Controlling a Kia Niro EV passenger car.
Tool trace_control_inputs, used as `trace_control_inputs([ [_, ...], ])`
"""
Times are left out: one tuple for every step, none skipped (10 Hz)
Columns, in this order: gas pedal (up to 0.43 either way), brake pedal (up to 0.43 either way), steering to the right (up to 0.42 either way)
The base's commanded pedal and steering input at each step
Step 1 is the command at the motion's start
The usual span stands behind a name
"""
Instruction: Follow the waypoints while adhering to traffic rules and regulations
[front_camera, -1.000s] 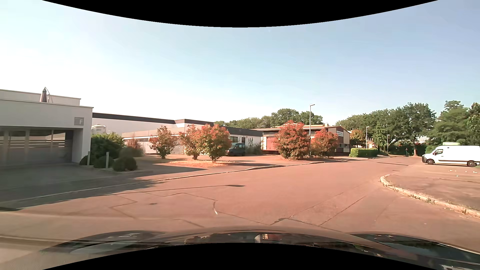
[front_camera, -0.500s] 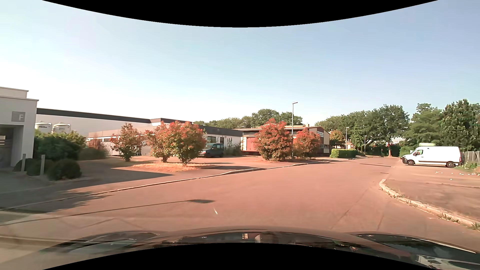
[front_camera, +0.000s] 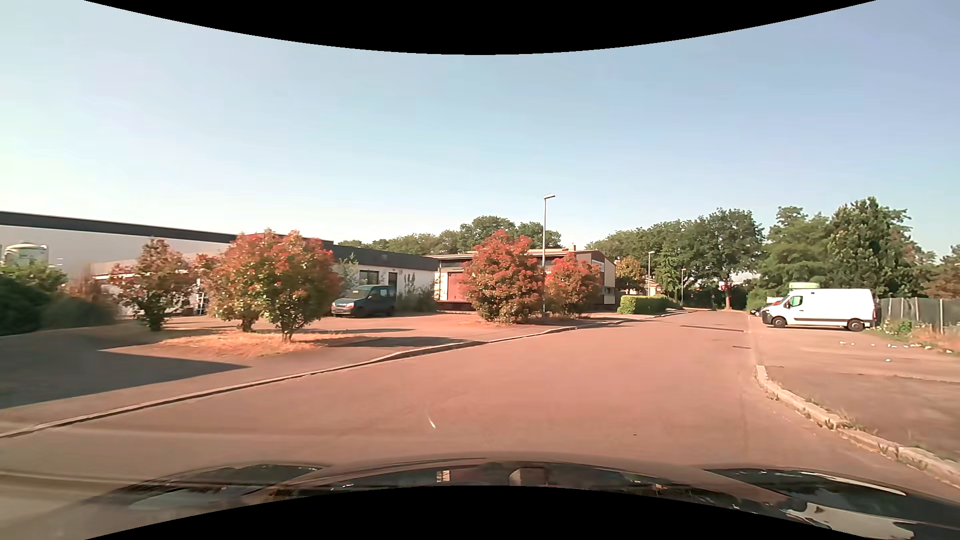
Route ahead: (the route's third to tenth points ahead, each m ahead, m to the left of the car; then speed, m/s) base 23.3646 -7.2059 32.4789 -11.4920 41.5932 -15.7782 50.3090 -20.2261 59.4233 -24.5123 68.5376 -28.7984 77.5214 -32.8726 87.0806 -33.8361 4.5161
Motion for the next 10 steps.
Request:
trace_control_inputs([
  [0.039,0.0,0.204],
  [0.039,0.0,0.207],
  [0.039,0.0,0.211],
  [0.039,0.0,0.213],
  [0.039,0.0,0.215],
  [0.039,0.0,0.218],
  [0.039,0.0,0.22],
  [0.039,0.0,0.222],
  [0.039,0.0,0.225],
  [0.039,0.0,0.227],
])
